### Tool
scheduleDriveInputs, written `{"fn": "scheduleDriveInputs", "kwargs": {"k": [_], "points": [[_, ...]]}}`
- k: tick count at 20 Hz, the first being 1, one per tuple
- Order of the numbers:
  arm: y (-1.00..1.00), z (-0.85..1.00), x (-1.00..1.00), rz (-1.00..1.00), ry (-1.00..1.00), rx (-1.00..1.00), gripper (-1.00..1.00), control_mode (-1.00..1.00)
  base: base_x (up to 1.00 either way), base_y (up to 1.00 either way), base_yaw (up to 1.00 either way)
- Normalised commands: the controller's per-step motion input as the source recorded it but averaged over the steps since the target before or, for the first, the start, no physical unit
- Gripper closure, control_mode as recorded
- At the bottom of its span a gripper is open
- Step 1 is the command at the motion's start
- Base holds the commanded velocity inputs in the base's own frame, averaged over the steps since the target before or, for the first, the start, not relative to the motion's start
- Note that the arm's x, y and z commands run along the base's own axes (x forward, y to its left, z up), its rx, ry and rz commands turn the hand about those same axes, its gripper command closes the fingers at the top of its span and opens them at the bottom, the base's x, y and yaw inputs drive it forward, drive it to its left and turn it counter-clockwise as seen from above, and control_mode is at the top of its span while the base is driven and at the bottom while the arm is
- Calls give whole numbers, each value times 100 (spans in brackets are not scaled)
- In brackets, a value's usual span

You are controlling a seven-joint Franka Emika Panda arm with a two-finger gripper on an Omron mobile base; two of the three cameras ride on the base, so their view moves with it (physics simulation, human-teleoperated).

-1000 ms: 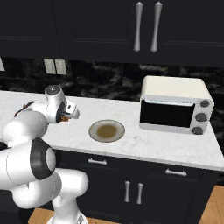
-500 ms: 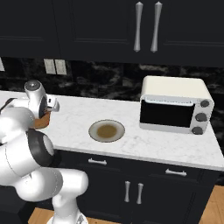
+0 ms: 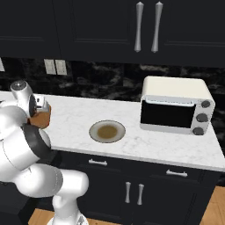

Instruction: Pick up the knife from the drawer and place it on the cutting board. Then place the meat from the plate to the cutting board.

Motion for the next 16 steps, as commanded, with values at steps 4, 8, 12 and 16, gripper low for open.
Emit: {"fn": "scheduleDriveInputs", "kwargs": {"k": [4, 8, 12, 16], "points": [[27, 0, -1, 7, 2, -13, 100, -100, 0, 0, 0], [23, 0, 0, 9, 19, -14, 100, -100, 0, 0, 0], [10, -28, 0, 11, 18, -12, 100, -100, 0, 0, 0], [0, -58, 3, 8, 0, -1, 100, -100, 0, 0, 0]]}}
